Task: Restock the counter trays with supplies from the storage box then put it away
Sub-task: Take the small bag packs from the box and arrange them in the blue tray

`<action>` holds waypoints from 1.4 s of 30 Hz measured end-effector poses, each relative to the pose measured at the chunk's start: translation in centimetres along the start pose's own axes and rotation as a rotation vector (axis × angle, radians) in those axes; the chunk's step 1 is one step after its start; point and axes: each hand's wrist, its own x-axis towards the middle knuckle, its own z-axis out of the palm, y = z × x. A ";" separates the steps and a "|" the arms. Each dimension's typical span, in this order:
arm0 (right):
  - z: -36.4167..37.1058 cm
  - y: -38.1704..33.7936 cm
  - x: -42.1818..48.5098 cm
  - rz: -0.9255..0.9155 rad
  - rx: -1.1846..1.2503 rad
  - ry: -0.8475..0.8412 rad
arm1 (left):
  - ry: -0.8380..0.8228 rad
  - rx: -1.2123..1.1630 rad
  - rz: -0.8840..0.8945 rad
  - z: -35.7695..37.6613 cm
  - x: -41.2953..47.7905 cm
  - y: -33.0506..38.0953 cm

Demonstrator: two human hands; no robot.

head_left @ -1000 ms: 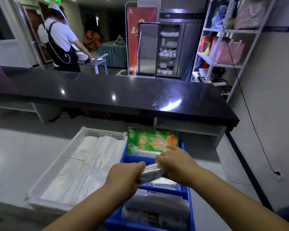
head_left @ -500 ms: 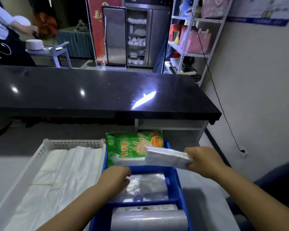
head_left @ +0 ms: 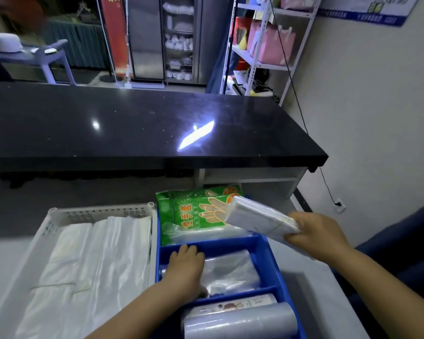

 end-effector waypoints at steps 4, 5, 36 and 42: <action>0.2 -1.9 0.3 -0.067 0.055 0.033 | 0.038 -0.217 -0.063 -0.5 -0.3 0.2; 0.3 -2.5 0.4 -0.090 0.068 0.043 | 0.035 -0.237 -0.061 -0.7 -0.5 0.1; 9.4 -9.1 5.9 -0.444 -0.095 -0.603 | 0.120 -0.344 -0.067 -1.2 -4.9 1.3; 10.0 -8.7 4.8 -0.535 -0.202 -0.391 | 0.149 -0.312 -0.098 -1.6 -4.7 1.6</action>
